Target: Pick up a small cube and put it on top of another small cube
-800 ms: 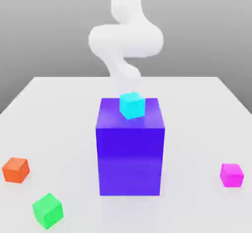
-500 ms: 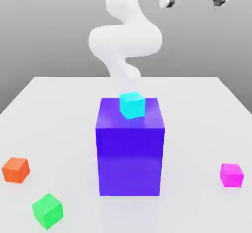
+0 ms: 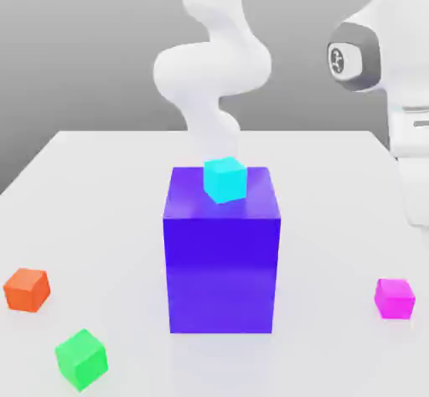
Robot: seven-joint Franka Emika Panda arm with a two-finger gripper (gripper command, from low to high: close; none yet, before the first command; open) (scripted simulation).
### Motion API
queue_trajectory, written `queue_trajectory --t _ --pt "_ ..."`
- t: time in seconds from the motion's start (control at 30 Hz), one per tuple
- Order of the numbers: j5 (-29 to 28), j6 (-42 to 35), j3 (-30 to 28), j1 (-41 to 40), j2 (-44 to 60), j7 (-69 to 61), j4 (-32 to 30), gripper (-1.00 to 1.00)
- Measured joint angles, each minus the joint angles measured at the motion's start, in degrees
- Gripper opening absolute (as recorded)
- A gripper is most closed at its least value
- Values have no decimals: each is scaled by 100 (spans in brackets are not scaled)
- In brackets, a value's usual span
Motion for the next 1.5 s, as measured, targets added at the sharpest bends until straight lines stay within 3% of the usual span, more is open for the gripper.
queue_trajectory --t 0.23,0.4,0.43,0.67,0.87,1.5 --pt "-1144 635 -13 572 1096 -63 -318 0" --pt "-1433 1427 -172 746 2113 61 -163 0" --pt "-1434 1529 -186 759 2241 63 -140 -100" --pt "-1454 1511 -189 762 2228 78 -142 -100" --pt "-1248 670 -127 640 1191 -23 -338 -100" --pt "-412 -43 -2109 -1210 1004 1239 129 -100"
